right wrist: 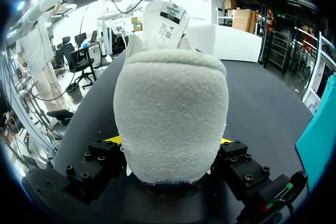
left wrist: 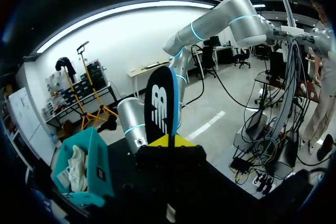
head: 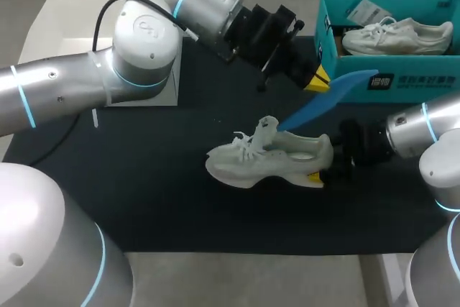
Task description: Take the shoe out of the shoebox, open the shoe tongue, remove and reinsert the insole, then place the shoe into the shoebox
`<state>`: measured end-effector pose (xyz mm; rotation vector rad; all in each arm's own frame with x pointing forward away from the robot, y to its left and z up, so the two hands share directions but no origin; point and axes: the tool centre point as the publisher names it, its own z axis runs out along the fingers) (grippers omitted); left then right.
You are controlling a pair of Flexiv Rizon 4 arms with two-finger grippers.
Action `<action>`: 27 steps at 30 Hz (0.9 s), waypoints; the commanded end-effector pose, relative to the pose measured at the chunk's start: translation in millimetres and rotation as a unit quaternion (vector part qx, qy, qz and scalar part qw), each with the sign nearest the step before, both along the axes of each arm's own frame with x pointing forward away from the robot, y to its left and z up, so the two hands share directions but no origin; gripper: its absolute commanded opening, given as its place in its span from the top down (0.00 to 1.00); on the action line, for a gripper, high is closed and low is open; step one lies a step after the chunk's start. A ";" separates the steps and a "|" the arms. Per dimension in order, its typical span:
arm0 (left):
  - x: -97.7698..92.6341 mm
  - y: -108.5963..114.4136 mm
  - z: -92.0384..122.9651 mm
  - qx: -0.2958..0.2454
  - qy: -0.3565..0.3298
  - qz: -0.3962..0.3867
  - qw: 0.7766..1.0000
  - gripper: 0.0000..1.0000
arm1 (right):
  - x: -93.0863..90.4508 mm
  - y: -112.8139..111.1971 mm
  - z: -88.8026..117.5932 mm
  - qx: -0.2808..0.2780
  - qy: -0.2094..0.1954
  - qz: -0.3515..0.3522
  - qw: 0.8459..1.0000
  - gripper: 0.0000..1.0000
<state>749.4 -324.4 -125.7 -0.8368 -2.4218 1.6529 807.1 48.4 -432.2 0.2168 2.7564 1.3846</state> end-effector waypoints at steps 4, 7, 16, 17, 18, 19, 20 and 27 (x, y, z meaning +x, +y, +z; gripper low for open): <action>0.4 -1.6 -0.6 0.000 0.000 -0.001 1.000 1.00 | -1.9 4.1 -7.3 -0.001 0.000 -0.001 1.000 1.00; -9.8 4.3 2.1 -0.014 0.028 0.003 1.000 1.00 | -1.9 4.1 -7.3 -0.001 0.000 -0.001 1.000 1.00; -56.1 38.9 15.2 -0.050 0.125 0.007 0.991 1.00 | -1.9 4.1 -7.3 -0.001 0.000 -0.001 1.000 1.00; -60.8 43.5 19.9 -0.058 0.135 0.007 0.989 1.00 | -1.9 4.1 -7.3 -0.001 0.000 -0.001 1.000 1.00; -63.7 47.7 25.0 -0.067 0.145 0.012 0.987 1.00 | -1.9 4.1 -7.3 -0.001 0.000 -0.001 1.000 1.00; -68.1 51.2 29.8 -0.077 0.158 0.014 0.984 1.00 | -1.9 4.1 -7.3 -0.001 0.000 -0.001 1.000 1.00; -71.4 53.8 34.2 -0.090 0.177 0.016 0.980 1.00 | -1.9 4.1 -7.3 -0.001 0.000 -0.001 1.000 1.00; -102.0 66.1 60.2 -0.147 0.282 0.032 0.948 1.00 | -1.9 4.1 -7.3 -0.001 0.000 -0.001 1.000 1.00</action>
